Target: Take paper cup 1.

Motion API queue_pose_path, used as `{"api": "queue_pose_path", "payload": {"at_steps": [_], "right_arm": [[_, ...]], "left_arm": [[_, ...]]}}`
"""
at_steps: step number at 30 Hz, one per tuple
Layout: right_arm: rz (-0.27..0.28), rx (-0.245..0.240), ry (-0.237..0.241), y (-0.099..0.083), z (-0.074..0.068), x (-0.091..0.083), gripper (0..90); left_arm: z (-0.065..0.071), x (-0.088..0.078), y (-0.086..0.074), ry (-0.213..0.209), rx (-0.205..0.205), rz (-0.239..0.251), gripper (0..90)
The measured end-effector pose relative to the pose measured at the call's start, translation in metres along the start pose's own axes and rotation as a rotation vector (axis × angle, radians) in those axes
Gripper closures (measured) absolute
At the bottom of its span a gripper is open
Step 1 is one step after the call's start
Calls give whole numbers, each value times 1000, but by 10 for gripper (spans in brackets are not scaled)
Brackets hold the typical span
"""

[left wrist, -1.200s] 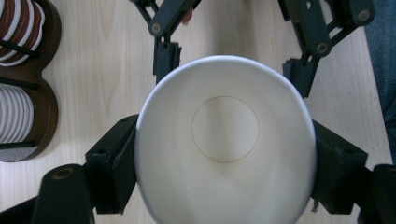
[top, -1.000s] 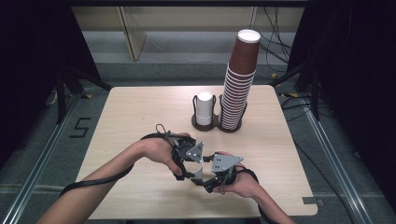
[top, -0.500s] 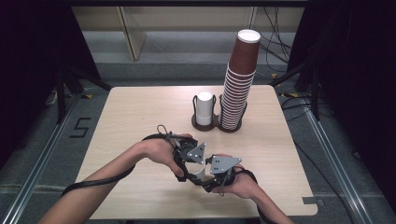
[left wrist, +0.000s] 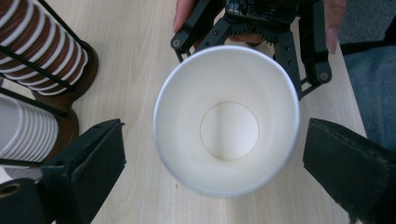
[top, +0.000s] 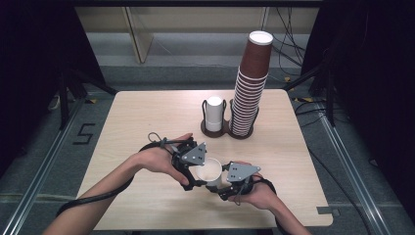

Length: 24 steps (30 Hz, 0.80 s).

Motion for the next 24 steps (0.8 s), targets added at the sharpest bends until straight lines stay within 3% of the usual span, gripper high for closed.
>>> {"api": "queue_pose_path", "payload": {"at_steps": [8, 9, 12, 14, 17, 19, 20, 24], "right_arm": [[7, 38, -51, -7, 10, -12, 324], [0, 62, -55, -10, 13, -17, 324], [-4, 75, -69, -14, 18, -21, 324], [-12, 95, -87, -16, 19, -25, 324], [12, 81, -106, -17, 23, -28, 324], [-4, 99, -114, -18, 24, -32, 324], [1, 114, -127, -19, 24, -33, 324], [6, 108, -152, -20, 29, -39, 324]], "left_arm": [[12, -9, -24, 46, -40, 77, 45], [13, -10, -28, 55, -51, 91, 45], [17, -10, -40, 82, -88, 133, 45], [18, -9, -51, 113, -131, 172, 46], [18, -5, -60, 143, -177, 217, 46], [18, -4, -63, 150, -182, 217, 47], [18, -2, -69, 174, -209, 233, 48], [19, 1, -78, 204, -243, 268, 48]]}}
Point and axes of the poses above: each handheld gripper's, and its own axes: x roughly forward along the jaws, y roughly out of its top, z roughly to its right, the point moved 2 cm from there along x, roughly forward along the jaws, and after that the axes turned 15 degrees about -y, right-handed, at the moved point
